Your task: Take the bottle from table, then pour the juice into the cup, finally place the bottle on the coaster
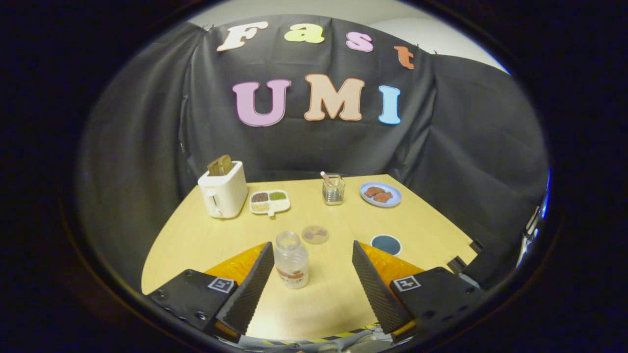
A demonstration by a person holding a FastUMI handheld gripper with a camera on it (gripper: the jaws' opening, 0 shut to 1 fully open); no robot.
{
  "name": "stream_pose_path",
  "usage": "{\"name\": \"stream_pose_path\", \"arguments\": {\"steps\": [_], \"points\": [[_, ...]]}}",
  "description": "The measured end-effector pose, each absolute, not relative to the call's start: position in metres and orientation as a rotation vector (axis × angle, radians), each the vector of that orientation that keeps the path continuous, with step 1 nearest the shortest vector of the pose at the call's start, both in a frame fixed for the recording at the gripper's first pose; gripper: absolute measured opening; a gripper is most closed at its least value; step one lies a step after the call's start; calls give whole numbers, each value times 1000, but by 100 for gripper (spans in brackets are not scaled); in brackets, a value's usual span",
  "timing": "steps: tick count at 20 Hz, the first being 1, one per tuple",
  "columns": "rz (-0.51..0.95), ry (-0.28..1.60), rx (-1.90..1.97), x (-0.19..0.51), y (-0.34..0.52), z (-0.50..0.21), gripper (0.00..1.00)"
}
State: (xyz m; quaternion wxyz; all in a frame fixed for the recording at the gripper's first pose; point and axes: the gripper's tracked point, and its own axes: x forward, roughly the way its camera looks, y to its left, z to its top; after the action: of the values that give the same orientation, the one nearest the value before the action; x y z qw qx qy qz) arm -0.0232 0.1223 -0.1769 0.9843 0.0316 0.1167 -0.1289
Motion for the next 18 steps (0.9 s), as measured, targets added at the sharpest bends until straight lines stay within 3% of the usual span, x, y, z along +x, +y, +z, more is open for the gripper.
{"name": "stream_pose_path", "arguments": {"steps": [18], "points": [[-177,239,176,58,156,-293,100]]}}
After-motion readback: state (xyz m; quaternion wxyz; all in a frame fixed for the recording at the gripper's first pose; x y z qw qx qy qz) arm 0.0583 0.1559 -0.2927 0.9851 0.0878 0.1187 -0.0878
